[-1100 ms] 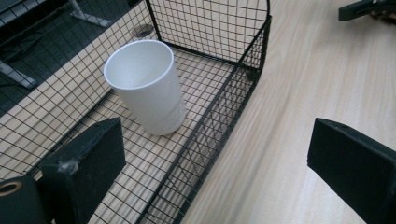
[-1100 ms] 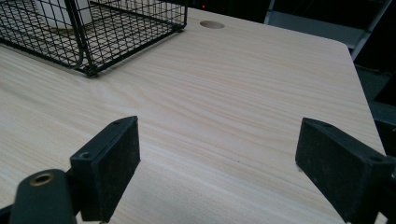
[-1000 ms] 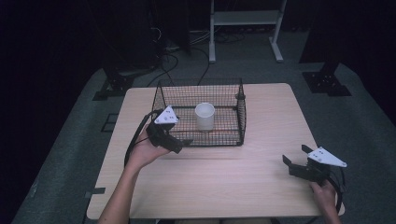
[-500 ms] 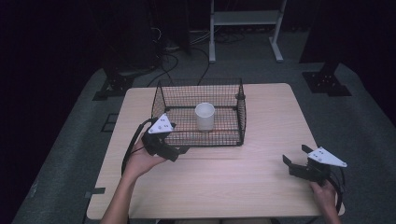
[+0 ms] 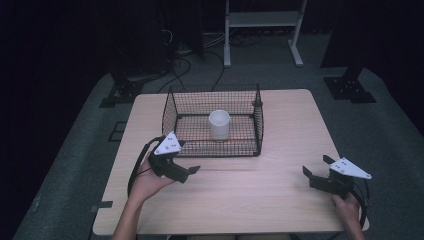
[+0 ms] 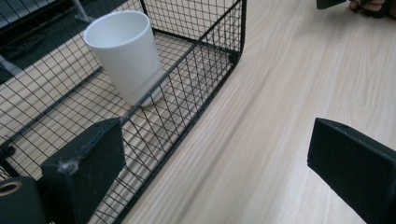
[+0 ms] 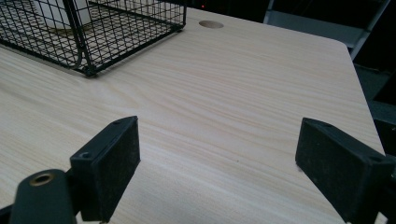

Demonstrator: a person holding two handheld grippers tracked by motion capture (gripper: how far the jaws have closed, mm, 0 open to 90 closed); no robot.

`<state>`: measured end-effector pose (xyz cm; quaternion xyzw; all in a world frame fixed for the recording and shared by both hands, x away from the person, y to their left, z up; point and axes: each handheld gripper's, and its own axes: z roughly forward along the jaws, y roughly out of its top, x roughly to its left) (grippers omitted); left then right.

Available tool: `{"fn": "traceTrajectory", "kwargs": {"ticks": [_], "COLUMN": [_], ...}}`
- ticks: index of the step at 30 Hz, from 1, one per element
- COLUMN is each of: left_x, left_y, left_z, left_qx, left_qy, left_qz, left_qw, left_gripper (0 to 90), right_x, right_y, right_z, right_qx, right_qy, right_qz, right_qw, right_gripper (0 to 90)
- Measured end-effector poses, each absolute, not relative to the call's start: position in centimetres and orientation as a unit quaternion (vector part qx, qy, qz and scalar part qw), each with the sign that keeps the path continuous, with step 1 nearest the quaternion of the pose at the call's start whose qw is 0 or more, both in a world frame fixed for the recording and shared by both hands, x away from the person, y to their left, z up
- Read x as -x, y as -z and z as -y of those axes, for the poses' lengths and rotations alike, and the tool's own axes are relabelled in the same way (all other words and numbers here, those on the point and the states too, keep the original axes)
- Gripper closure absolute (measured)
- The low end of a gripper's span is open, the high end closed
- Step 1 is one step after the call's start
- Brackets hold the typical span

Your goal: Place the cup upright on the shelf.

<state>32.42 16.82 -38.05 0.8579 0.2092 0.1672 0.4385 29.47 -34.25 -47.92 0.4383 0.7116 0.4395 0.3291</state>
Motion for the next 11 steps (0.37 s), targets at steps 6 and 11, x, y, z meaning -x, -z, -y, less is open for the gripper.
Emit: {"fn": "traceTrajectory", "kwargs": {"ticks": [6,11], "left_x": [-31.4,-29.8], "left_y": [39.1,40.3], "left_z": [-17.0,-17.2], "left_qx": [-0.856,-0.851], "left_qy": [-0.164,-0.164], "left_qz": [-0.216,-0.225], "left_qw": [0.44,0.445], "left_gripper": [3.5,3.1], "right_x": [-29.5,-29.4], "right_y": [47.9,47.9], "right_z": [34.2,34.3], "right_qx": [-0.438,-0.437], "right_qy": [-0.439,-0.441], "right_qz": [-0.712,-0.711], "right_qw": [0.329,0.329], "right_gripper": [13.1,13.1]}}
